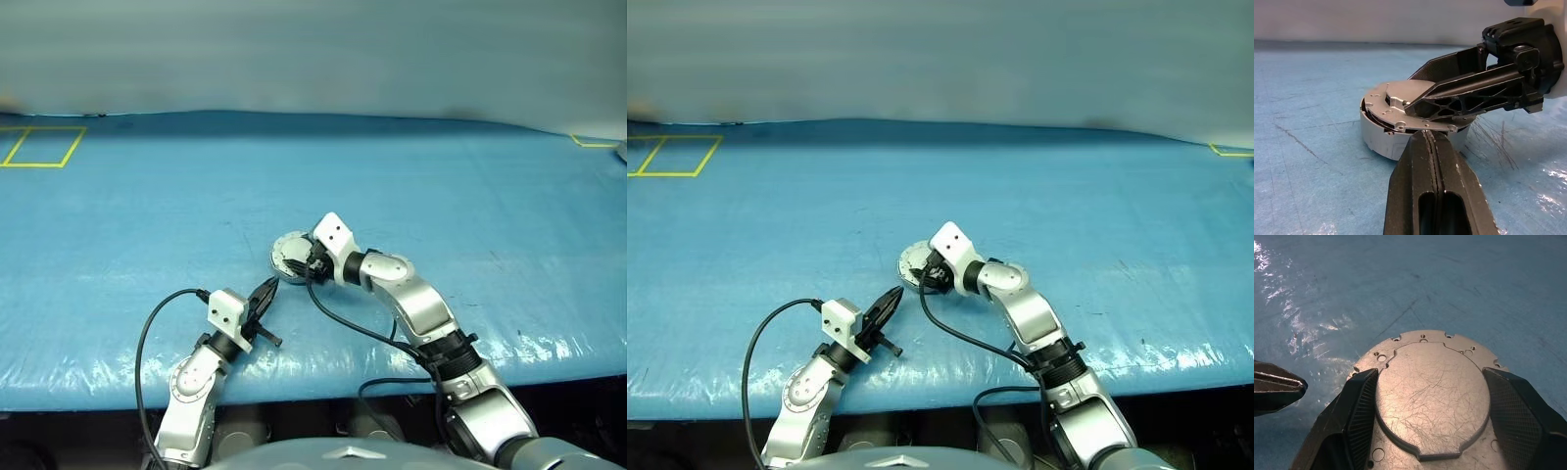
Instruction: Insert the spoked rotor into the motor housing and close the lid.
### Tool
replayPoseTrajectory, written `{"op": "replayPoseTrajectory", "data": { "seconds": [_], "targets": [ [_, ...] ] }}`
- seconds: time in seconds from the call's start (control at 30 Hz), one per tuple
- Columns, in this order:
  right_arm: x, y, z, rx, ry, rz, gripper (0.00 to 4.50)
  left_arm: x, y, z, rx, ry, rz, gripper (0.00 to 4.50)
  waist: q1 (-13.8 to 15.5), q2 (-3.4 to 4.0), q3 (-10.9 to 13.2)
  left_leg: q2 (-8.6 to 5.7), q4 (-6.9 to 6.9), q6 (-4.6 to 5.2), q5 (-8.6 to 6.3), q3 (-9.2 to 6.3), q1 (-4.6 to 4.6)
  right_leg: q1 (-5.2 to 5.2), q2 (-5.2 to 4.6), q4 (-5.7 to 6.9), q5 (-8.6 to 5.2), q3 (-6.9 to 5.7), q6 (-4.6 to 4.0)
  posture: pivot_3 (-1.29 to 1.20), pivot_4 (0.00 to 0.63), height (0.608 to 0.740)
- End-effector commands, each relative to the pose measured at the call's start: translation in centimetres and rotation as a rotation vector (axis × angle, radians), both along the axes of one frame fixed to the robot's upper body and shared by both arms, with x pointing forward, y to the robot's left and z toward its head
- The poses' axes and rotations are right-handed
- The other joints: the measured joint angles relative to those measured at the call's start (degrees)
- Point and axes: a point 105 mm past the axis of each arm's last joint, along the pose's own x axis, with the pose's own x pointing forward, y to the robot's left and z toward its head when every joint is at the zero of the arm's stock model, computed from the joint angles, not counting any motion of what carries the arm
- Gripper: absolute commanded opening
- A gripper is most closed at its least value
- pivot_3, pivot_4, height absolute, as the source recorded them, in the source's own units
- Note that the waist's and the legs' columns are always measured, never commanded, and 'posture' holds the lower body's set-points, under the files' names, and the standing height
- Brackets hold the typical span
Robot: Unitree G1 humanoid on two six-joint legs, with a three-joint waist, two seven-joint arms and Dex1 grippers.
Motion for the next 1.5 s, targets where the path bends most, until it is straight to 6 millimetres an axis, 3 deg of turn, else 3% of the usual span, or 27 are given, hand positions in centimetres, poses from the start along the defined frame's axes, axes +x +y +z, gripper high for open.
{"op": "replayPoseTrajectory", "data": {
  "seconds": [0.03, 0.17, 0.43, 0.93, 1.23, 1.37, 1.5],
  "targets": [
    [-0.3, 0.4, 0.7, 0.031, 0.055, -0.003, 3.04, 0.1, -0.3, 0.6, -0.014, -0.024, -0.005, 0.00, 0.0, 0.00, 0.0, 0.00, -0.01, 0.00, 0.00, 0.00, -0.01, -0.01, 0.00, 0.00, 0.00, 0.00, 0.00, 0.00, 0.150, 0.740],
    [0.0, 0.4, 1.3, 0.022, 0.023, -0.015, 3.04, 0.1, -0.3, 0.5, -0.017, -0.020, -0.003, 0.00, 0.0, 0.00, 0.0, -0.03, -0.11, 0.00, 0.00, 0.02, -0.10, -0.09, -0.01, -0.08, 0.00, 0.00, -0.01, 0.00, 0.150, 0.740],
    [-0.3, 0.0, -1.3, -0.072, -0.012, -0.019, 3.04, 0.1, -0.4, 0.5, -0.022, -0.017, -0.007, 0.00, 0.0, 0.00, 0.0, -0.02, -0.21, 0.00, 0.00, 0.05, -0.08, -0.09, 0.02, -0.11, -0.01, 0.00, -0.02, 0.00, 0.150, 0.740],
    [-0.1, -0.7, -3.1, -0.111, -0.001, -0.063, 3.04, 0.1, -0.4, 0.4, -0.034, 0.005, -0.004, 0.00, -0.1, 0.05, -0.1, 0.03, -0.19, -0.09, 0.07, 0.05, 0.04, -0.03, 0.02, -0.09, 0.00, 0.00, -0.03, 0.00, 0.150, 0.740],
    [-0.9, -0.9, -3.4, -0.104, 0.052, -0.049, 3.04, 5.1, 3.1, 3.2, -0.280, 0.282, 0.138, 0.00, 0.2, 0.06, -0.1, 0.01, -0.20, -0.09, 0.09, -0.02, 0.01, 0.00, 0.05, -0.09, 0.01, -0.05, -0.02, 0.00, 0.150, 0.740],
    [-1.1, -0.9, -3.6, -0.106, 0.058, -0.049, 3.04, 6.0, 2.4, 4.5, -0.398, 0.466, -0.013, 0.00, 0.2, 0.02, -0.2, -0.07, -0.22, -0.07, 0.08, -0.08, 0.01, 0.38, 0.07, -0.13, 0.06, -0.02, 0.12, 0.00, 0.150, 0.740],
    [-1.3, -0.9, -3.7, -0.103, 0.058, -0.051, 3.04, 7.3, 2.0, 5.6, -0.380, 0.500, -0.064, 0.00, 0.2, 0.01, -0.2, -0.22, -0.23, -0.08, 0.08, -0.28, 0.15, 0.62, 0.08, -0.18, -0.03, -0.03, 0.26, 0.00, 0.150, 0.740]
  ]
}}
